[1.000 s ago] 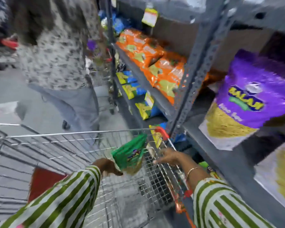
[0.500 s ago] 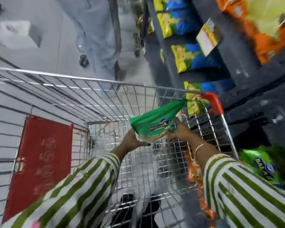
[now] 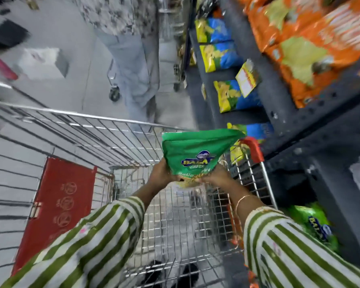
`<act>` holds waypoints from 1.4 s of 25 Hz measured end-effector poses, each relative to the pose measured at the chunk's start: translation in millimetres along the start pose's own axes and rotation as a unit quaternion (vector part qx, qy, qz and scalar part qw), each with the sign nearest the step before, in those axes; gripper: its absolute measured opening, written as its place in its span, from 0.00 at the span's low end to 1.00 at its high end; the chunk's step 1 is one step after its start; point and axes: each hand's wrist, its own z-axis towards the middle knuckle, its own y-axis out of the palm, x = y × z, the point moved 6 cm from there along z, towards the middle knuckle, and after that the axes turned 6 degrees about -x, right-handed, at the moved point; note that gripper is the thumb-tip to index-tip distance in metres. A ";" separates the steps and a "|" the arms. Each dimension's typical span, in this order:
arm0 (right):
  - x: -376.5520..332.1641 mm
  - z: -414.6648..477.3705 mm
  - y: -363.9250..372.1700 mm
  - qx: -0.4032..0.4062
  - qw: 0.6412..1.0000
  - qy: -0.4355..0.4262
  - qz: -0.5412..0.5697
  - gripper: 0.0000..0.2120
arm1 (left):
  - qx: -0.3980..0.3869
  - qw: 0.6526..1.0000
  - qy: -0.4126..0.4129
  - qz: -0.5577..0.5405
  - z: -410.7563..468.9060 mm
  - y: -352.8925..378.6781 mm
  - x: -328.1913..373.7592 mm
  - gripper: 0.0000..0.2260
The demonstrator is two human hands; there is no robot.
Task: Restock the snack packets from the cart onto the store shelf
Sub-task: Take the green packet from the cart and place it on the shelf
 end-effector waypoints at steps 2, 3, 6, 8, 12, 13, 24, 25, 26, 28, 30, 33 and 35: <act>-17.5 -24.9 -11.8 0.021 0.999 -0.039 -0.012 0.35 | -0.015 0.999 0.029 0.007 -16.7 -11.5 36.5 0.29; -26.3 -38.3 -20.1 0.041 0.998 -0.055 -0.004 0.36 | -0.038 0.998 0.045 0.001 -26.5 -16.0 56.3 0.29; -56.5 -101.3 -41.4 0.100 0.989 -0.089 0.060 0.29 | -0.089 0.989 0.116 0.031 -47.5 -26.8 110.5 0.34; -68.0 -154.1 -55.6 0.153 0.978 -0.101 0.095 0.28 | -0.127 0.978 0.149 0.067 -61.1 -21.6 141.7 0.33; -63.4 -256.3 -84.2 0.246 0.958 -0.093 0.112 0.31 | -0.182 0.951 0.226 0.110 -116.0 8.3 207.8 0.22; -57.6 -283.1 -90.9 0.278 0.947 -0.102 0.127 0.32 | -0.201 0.940 0.249 0.117 -132.1 22.0 224.7 0.23; 85.0 -530.4 -115.8 0.473 0.859 -0.078 0.181 0.37 | -0.405 0.847 0.316 0.140 -297.0 226.8 277.0 0.24; 106.6 -548.6 -116.4 0.488 0.850 -0.063 0.190 0.37 | -0.422 0.835 0.320 0.150 -313.0 250.8 276.8 0.28; 127.1 -565.4 -117.1 0.504 0.838 -0.049 0.201 0.38 | -0.430 0.834 0.312 0.152 -324.7 273.0 276.8 0.30; 169.9 -599.3 -118.9 0.535 0.812 -0.025 0.231 0.40 | -0.445 0.817 0.327 0.167 -350.8 324.6 275.5 0.30; 203.7 -627.5 -120.2 0.561 0.784 -0.021 0.263 0.41 | -0.452 0.803 0.347 0.173 -382.5 365.3 276.8 0.27; 242.4 -655.8 -122.7 0.585 0.760 -0.022 0.282 0.42 | -0.466 0.779 0.364 0.208 -404.7 415.8 273.5 0.22; 261.4 -666.2 -123.9 0.586 0.751 -0.025 0.302 0.40 | -0.486 0.775 0.351 0.200 -410.4 439.0 268.1 0.23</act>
